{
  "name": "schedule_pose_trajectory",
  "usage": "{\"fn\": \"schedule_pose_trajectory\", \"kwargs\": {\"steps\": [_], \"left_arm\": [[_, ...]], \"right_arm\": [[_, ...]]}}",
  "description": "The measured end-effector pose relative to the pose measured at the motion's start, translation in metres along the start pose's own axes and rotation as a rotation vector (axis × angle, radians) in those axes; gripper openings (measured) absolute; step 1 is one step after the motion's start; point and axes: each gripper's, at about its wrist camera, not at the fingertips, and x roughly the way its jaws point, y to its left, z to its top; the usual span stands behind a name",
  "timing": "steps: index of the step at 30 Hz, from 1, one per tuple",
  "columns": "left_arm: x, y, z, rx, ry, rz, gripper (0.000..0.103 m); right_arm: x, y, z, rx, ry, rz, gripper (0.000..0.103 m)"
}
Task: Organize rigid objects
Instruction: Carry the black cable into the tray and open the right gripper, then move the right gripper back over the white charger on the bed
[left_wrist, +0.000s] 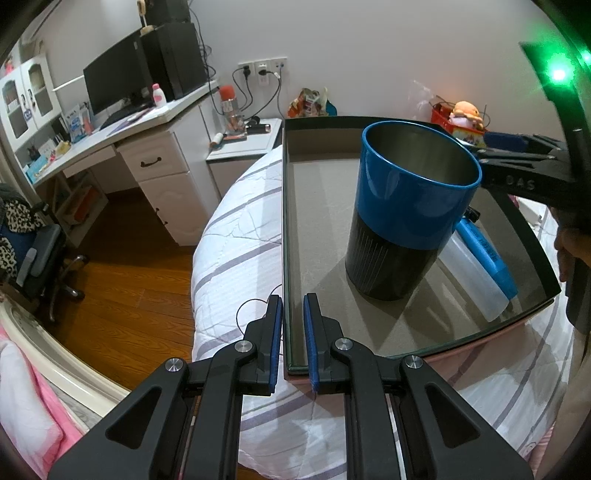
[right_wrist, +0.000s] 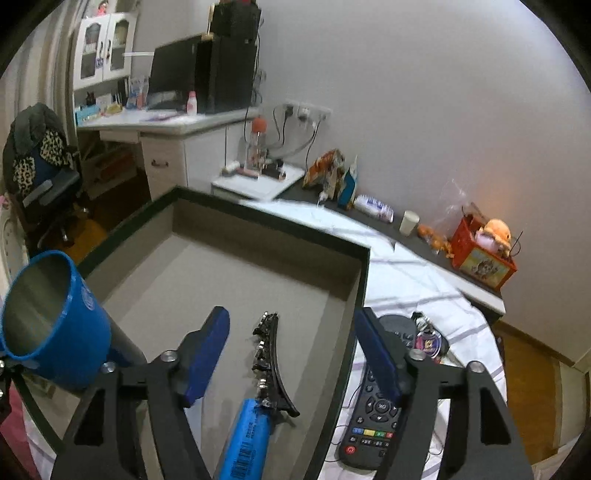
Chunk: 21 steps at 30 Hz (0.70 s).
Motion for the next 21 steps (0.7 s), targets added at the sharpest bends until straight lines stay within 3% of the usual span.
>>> {"fn": "schedule_pose_trajectory", "kwargs": {"steps": [11, 21], "left_arm": [[0.0, 0.0, 0.0, 0.002, 0.0, 0.002, 0.012], [0.0, 0.0, 0.0, 0.003, 0.0, 0.003, 0.012]], "right_arm": [[-0.059, -0.026, -0.007, 0.068, -0.093, -0.075, 0.079], [-0.108, -0.056, -0.043, 0.161, -0.132, -0.136, 0.082]]}}
